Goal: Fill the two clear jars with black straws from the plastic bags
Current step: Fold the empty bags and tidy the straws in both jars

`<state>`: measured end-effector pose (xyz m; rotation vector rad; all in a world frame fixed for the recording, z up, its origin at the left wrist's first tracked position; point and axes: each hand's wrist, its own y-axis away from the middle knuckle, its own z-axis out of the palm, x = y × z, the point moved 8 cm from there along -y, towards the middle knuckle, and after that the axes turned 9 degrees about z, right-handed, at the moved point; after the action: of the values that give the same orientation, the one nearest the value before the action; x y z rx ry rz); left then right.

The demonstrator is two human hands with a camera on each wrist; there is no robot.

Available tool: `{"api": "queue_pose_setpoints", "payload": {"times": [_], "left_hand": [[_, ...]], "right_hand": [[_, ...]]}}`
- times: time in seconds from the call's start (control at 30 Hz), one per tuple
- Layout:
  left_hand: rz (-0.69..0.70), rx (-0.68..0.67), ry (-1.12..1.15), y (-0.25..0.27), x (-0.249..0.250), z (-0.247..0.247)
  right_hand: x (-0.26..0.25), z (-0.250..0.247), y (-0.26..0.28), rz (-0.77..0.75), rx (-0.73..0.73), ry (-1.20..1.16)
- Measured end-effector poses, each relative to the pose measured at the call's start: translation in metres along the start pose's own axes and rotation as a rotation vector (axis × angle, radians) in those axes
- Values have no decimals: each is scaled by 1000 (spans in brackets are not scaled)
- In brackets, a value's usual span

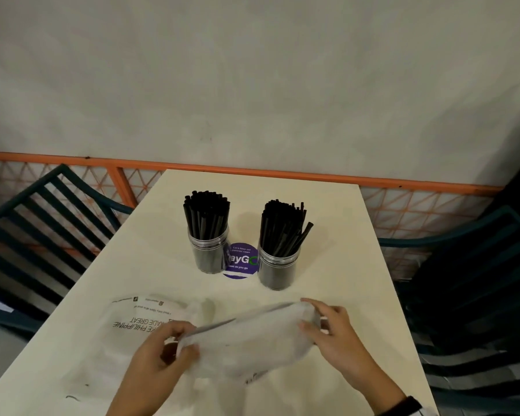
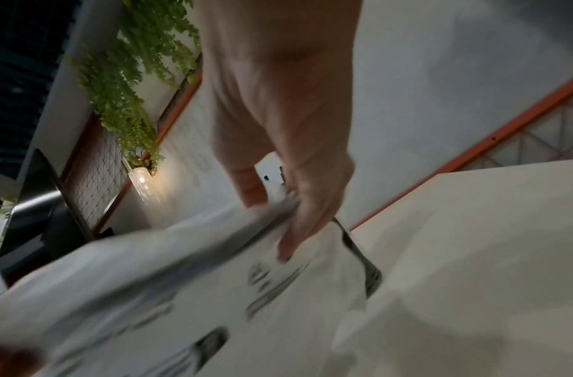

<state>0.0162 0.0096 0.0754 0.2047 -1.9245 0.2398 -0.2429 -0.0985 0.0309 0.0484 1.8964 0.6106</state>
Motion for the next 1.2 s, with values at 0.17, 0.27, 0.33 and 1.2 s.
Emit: {"api": "queue_pose_setpoints", "payload": {"times": [0.17, 0.27, 0.33, 1.2], "left_hand": [[-134, -137, 356, 12, -1, -35], [-97, -156, 336, 10, -4, -62], [-56, -150, 241, 4, -9, -75], [500, 192, -277, -39, -4, -211]], "right_hand": [[-17, 33, 15, 21, -341, -221], [-33, 56, 22, 36, -454, -237], [-42, 80, 28, 38, -525, -172], [-115, 150, 12, -290, 372, 177]]}}
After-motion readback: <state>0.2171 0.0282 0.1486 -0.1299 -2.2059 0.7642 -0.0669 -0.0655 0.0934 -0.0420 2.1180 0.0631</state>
